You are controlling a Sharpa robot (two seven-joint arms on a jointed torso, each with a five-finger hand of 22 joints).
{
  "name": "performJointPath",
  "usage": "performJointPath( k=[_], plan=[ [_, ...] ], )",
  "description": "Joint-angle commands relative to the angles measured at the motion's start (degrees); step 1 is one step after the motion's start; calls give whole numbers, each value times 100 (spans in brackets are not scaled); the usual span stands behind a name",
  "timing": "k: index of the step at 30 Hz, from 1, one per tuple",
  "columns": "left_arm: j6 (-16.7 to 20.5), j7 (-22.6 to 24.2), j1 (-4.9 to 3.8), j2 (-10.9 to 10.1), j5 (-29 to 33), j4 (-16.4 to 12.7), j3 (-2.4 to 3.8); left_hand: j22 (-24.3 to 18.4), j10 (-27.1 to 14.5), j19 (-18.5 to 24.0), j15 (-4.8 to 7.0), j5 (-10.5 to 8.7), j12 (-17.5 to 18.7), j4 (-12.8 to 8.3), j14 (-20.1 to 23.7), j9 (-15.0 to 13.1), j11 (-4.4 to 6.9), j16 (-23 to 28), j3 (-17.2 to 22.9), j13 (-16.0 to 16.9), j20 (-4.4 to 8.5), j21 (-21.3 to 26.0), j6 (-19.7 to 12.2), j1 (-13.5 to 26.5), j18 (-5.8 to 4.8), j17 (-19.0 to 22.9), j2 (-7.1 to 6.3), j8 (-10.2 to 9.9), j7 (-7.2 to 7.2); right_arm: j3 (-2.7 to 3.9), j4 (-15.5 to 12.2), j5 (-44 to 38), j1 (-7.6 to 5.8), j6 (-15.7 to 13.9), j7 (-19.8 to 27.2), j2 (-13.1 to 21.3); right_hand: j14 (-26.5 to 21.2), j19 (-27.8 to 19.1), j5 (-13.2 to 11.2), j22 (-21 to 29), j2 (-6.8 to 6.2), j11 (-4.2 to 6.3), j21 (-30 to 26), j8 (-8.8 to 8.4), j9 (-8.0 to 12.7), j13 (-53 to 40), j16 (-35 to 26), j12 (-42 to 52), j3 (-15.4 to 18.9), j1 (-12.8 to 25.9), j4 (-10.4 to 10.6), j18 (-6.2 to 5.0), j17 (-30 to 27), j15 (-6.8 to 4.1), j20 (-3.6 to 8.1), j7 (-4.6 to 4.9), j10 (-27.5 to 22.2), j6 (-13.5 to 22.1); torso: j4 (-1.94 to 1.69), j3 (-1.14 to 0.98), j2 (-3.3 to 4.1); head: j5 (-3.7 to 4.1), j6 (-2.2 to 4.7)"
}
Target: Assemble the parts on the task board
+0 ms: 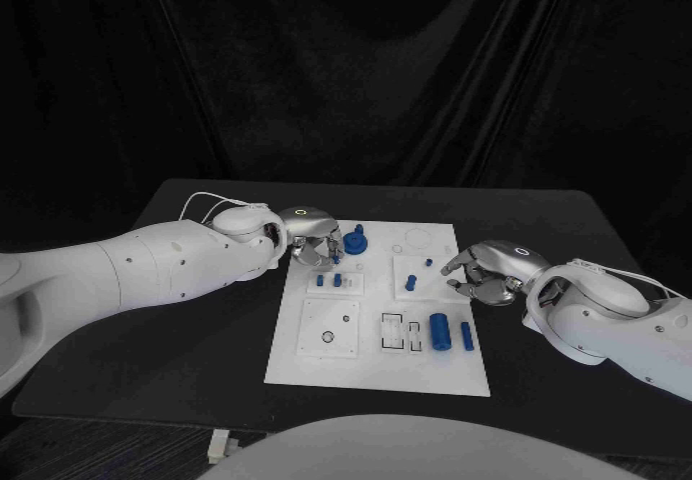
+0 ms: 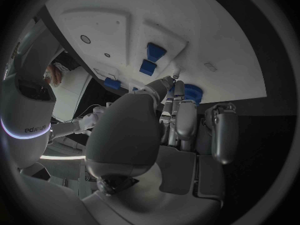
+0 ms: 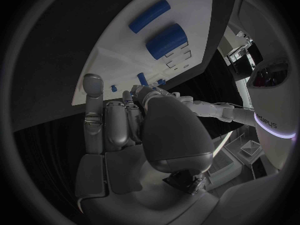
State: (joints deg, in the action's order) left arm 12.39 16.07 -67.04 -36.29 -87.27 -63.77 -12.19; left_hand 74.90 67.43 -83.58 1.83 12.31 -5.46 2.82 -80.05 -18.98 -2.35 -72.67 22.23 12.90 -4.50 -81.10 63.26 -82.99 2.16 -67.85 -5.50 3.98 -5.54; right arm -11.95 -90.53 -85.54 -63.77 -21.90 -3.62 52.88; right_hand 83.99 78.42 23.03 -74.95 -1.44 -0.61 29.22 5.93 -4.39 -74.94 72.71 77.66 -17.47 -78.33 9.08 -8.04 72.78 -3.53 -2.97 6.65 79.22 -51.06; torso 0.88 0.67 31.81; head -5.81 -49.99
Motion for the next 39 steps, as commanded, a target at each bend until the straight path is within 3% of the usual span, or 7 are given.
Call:
performJointPath(
  k=[1,39],
  plan=[
    [-79,-14,24,31,38,29,4,1204,4,22,-7,26,38,-38,33,7,-23,35,-1,-11,-3,23,20,-9,13,8,4,0,-6,3,-16,-7,13,16,-51,9,185,-16,31,-296,-21,-4,-32,-13,6,-9,-36,-30,-28,22,7,-79,-5,30,1,4,-18,-43,2,1,-1,-3,-1],
    [-6,-77,70,31,38,137,5,1204,34,29,-9,122,86,-118,65,38,-36,53,67,-66,-12,28,27,-69,15,41,7,-2,-22,3,5,-7,29,46,-70,-5,183,-19,30,-293,-27,-7,-53,-15,7,-1,-45,-37,-39,27,-1,-80,-11,32,0,7,-21,-44,3,4,-4,-1,-1]
  ],
)
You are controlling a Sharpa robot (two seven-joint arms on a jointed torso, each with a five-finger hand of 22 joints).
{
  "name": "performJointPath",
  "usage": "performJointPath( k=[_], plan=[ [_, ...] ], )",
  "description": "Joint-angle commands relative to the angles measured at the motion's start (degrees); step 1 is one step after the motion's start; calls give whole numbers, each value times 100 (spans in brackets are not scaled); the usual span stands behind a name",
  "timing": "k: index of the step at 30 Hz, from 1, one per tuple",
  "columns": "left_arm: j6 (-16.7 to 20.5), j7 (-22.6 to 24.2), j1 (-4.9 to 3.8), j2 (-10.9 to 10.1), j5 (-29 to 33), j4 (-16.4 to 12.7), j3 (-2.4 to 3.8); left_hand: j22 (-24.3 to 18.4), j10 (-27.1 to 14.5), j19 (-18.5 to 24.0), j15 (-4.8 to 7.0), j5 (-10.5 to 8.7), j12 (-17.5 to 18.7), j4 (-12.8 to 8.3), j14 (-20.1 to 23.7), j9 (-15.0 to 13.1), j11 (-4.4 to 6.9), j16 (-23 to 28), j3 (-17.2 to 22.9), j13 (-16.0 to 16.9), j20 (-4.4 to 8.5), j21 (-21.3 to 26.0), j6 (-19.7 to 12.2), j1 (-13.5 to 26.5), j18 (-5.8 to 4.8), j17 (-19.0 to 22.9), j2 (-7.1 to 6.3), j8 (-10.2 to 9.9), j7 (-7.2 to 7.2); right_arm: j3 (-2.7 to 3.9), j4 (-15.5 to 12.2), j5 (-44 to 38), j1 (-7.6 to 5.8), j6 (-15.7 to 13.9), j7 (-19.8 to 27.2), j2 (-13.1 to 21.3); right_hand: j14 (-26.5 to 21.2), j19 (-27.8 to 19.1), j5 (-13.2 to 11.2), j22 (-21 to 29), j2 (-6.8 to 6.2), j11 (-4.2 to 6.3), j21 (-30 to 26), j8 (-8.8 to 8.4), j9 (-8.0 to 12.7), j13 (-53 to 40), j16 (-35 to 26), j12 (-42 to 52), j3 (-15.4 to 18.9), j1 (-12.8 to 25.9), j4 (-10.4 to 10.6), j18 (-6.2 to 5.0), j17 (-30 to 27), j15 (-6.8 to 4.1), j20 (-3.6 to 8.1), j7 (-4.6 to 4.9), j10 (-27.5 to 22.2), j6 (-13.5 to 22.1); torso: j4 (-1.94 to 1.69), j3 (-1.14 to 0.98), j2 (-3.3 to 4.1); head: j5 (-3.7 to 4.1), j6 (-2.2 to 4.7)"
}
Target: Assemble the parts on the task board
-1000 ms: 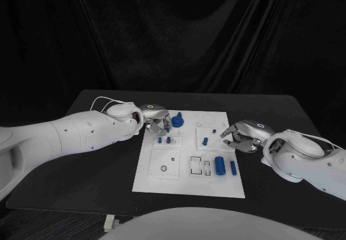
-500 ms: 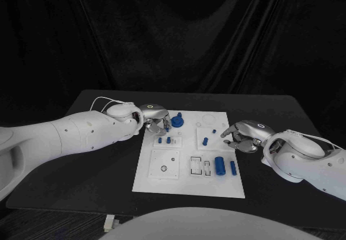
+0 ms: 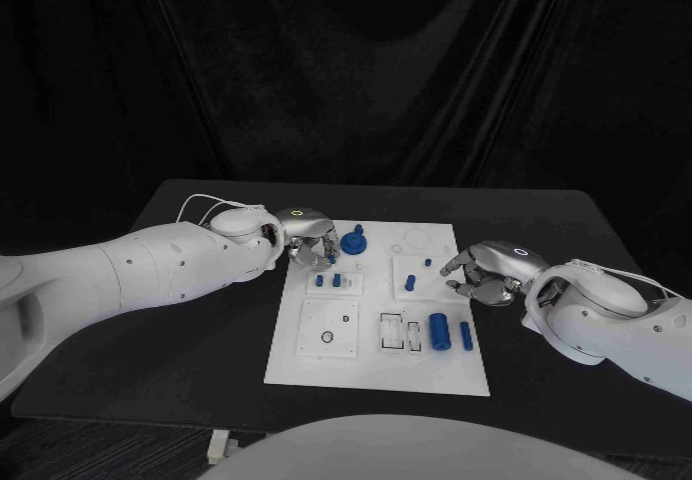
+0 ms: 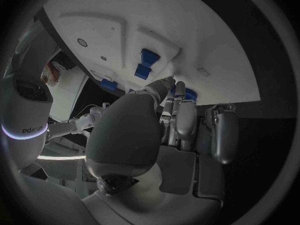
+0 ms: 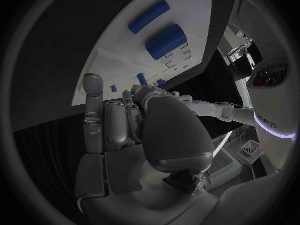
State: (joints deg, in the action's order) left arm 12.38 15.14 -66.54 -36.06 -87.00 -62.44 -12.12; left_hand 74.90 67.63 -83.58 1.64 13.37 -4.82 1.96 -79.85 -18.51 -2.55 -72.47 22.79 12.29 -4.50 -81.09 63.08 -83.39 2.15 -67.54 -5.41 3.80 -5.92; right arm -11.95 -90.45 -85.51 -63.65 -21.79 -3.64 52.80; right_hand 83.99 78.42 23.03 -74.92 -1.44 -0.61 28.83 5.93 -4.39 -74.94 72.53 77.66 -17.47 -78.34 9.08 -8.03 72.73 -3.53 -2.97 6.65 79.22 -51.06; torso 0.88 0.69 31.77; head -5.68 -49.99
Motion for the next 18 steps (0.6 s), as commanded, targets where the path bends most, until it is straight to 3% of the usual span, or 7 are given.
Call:
performJointPath(
  k=[1,18],
  plan=[
    [-15,16,20,10,12,5,-2,1204,15,29,11,16,22,-32,45,-9,-16,34,11,-5,-12,27,46,-28,16,10,-1,16,16,3,-2,-9,17,37,-70,1,183,-19,30,-296,-28,-7,-14,-15,7,-1,-27,-37,-39,27,-1,-81,-7,32,0,7,-21,-45,3,2,-1,-17,-1],
    [-221,20,21,44,12,-11,-2,1185,14,71,6,2,32,-28,78,-3,-14,78,6,-14,-15,83,41,-5,29,65,-6,12,20,3,5,-9,24,44,-82,-14,181,-23,32,-291,-20,-8,-38,-16,7,5,-34,-43,-56,28,-8,-84,-13,33,-1,8,-22,-47,-3,-2,0,-16,-1]
  ],
)
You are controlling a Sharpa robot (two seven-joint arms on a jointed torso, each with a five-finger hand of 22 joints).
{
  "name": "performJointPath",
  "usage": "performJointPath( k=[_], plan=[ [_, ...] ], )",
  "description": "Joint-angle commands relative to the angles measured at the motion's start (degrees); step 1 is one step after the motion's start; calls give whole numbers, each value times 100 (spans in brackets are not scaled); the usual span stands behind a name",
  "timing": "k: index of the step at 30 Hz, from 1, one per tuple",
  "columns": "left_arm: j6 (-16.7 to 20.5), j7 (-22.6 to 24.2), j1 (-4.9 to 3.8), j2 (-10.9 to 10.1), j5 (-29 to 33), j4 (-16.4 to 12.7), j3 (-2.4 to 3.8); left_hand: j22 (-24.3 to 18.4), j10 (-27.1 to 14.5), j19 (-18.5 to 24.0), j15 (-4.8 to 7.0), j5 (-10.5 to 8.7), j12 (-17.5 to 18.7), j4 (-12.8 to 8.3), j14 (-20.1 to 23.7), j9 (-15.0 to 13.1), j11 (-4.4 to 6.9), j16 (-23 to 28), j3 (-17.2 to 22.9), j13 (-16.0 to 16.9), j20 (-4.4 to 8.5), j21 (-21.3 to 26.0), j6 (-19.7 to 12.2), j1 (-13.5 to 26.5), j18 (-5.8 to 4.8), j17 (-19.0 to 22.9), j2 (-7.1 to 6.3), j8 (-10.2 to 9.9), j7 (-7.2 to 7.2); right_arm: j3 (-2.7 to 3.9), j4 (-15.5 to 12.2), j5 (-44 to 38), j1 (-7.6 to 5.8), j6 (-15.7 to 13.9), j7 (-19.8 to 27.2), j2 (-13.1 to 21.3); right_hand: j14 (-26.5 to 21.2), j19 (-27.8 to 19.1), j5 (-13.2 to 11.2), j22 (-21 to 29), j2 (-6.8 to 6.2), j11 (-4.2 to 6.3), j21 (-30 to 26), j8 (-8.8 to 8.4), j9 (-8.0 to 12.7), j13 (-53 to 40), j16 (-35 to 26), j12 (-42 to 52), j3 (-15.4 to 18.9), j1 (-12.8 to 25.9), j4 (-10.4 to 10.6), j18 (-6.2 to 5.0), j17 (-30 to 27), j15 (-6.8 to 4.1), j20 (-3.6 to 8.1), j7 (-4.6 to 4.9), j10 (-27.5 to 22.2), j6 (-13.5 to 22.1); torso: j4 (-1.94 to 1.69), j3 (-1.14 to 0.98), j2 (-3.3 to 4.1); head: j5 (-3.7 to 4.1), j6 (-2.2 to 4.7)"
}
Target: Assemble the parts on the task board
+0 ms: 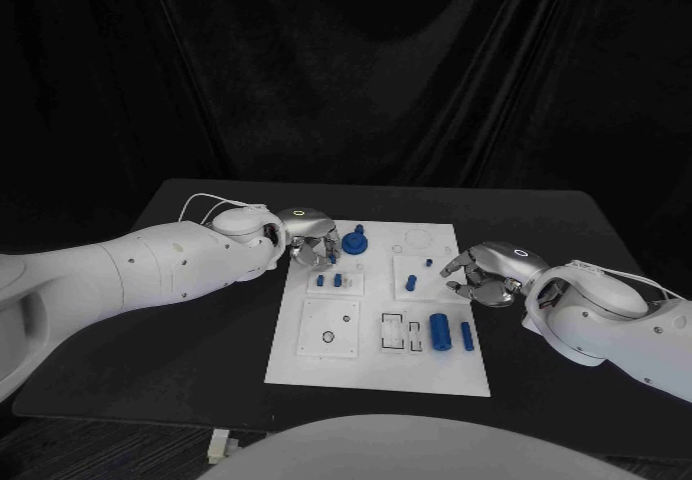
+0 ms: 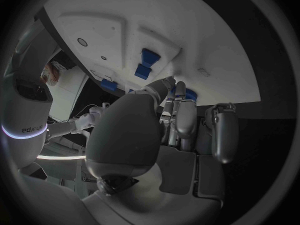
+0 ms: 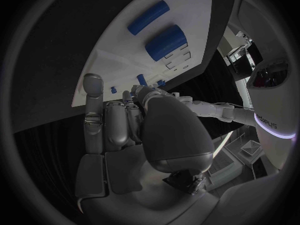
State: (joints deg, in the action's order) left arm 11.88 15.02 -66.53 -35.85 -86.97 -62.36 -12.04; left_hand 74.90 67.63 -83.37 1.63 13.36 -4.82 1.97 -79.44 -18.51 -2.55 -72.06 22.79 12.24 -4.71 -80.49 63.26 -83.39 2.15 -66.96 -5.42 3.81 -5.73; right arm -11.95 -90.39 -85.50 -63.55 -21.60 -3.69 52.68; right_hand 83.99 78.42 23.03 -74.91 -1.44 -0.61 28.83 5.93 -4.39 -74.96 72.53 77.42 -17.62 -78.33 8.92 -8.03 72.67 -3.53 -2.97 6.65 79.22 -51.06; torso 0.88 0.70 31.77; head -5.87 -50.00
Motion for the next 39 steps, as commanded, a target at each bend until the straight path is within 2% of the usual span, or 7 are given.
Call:
performJointPath(
  k=[1,39],
  plan=[
    [-174,33,21,25,9,-19,-10,1185,14,50,7,2,33,-28,37,-2,-14,36,6,-9,6,22,23,-5,29,7,-6,11,0,3,-1,-10,14,26,-77,-2,181,-23,32,-292,-20,-8,-38,-16,7,7,-34,-18,-40,28,7,-83,-7,33,-1,8,-22,-47,2,-3,1,-3,0],
    [-243,69,39,53,9,-16,-11,1162,20,105,4,-29,48,-20,94,9,-2,103,8,-26,1,94,17,26,46,88,17,9,16,3,-4,-10,35,15,-78,-6,181,-24,33,-290,-15,-9,-54,-16,7,10,-36,-21,-57,23,-4,-85,-8,33,-1,9,-22,-50,-1,-3,2,-5,0]
  ],
)
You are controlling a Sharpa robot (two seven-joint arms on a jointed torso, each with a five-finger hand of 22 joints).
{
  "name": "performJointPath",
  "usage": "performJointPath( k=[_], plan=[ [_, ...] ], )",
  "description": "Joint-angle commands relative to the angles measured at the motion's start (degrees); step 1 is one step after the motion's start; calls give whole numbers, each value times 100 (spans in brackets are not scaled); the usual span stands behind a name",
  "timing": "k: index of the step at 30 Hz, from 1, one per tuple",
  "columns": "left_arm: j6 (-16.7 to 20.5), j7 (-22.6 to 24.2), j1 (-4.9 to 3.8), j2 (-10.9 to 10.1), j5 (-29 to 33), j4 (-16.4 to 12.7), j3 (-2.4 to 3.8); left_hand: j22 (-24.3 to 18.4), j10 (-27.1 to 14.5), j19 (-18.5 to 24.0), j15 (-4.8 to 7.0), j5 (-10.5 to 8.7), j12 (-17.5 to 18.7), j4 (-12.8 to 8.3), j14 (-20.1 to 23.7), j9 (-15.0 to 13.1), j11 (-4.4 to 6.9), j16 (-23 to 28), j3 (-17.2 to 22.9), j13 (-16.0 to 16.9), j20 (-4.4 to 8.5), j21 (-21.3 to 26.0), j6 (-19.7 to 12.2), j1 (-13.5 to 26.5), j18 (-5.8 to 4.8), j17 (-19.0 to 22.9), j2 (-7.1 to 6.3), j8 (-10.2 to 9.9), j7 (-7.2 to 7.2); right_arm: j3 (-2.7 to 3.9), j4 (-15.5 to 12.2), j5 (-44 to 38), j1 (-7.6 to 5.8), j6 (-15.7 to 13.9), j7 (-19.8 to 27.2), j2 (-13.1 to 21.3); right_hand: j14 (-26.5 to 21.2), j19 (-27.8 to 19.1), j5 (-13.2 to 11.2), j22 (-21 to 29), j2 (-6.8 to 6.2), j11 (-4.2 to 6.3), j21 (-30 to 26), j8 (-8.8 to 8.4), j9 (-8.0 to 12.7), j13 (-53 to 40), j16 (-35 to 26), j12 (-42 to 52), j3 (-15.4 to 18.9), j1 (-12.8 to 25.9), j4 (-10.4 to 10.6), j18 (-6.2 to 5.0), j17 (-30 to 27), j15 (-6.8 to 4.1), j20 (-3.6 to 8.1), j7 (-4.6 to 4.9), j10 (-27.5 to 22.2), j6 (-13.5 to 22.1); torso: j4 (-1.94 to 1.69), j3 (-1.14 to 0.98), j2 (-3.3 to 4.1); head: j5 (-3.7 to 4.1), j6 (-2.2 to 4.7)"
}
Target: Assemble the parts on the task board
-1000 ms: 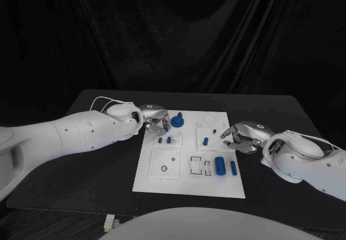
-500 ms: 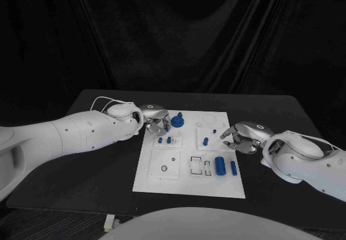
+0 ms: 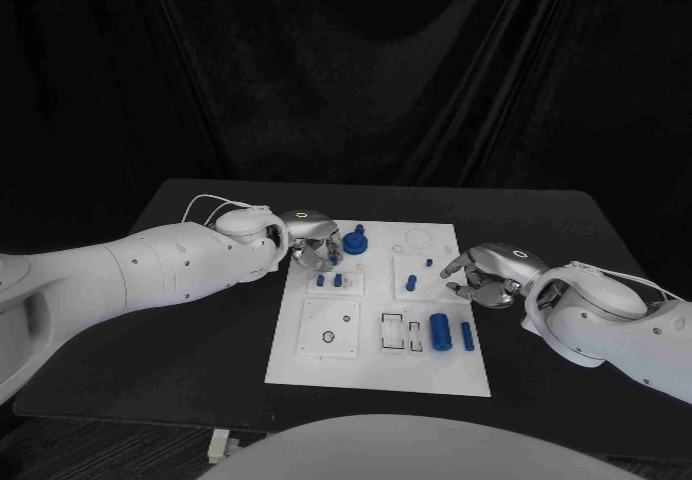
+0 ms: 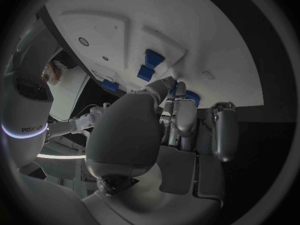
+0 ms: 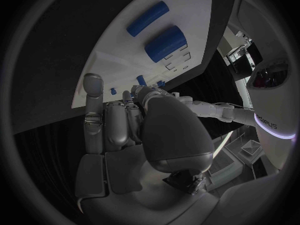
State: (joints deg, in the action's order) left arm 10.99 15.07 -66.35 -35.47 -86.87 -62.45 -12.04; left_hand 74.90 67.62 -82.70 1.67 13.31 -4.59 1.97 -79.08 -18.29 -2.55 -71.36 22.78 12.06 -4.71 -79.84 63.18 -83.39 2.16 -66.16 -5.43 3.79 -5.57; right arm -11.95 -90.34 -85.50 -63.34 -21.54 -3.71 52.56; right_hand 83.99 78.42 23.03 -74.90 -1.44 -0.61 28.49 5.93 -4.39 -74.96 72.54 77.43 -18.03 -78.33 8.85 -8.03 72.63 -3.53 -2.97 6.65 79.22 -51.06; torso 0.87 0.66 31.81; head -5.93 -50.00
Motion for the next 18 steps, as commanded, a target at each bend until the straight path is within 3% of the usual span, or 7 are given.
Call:
performJointPath(
  k=[1,12,18],
  plan=[
    [-158,62,20,16,-1,-5,-11,1162,20,39,-1,-23,25,-21,57,-14,-2,31,9,-8,0,30,25,26,45,6,18,11,1,3,-9,-11,15,8,-77,8,181,-24,32,-291,-15,-9,-20,-16,7,10,-36,-22,-16,23,3,-85,-3,33,-1,9,-22,-50,0,1,-1,1,0],
    [-247,-29,24,18,-1,13,-11,1145,-6,86,-2,-29,55,-32,122,16,2,101,17,-33,-3,87,-53,44,58,84,17,-15,18,3,-9,-11,16,11,-84,10,181,-24,32,-291,-15,-9,-20,-16,7,10,-36,-22,-16,23,3,-85,-3,33,-1,9,-22,-50,5,2,-5,-1,0],
    [-291,-75,26,13,-1,29,-11,1135,-49,116,-3,-66,80,-57,165,73,4,137,34,-68,-6,123,-247,60,65,129,-6,-32,51,3,-6,-11,16,8,-85,9,181,-24,32,-291,-15,-9,-20,-16,7,10,-36,-22,-16,23,3,-85,-3,33,-1,9,-22,-50,6,0,-6,0,0]
  ],
)
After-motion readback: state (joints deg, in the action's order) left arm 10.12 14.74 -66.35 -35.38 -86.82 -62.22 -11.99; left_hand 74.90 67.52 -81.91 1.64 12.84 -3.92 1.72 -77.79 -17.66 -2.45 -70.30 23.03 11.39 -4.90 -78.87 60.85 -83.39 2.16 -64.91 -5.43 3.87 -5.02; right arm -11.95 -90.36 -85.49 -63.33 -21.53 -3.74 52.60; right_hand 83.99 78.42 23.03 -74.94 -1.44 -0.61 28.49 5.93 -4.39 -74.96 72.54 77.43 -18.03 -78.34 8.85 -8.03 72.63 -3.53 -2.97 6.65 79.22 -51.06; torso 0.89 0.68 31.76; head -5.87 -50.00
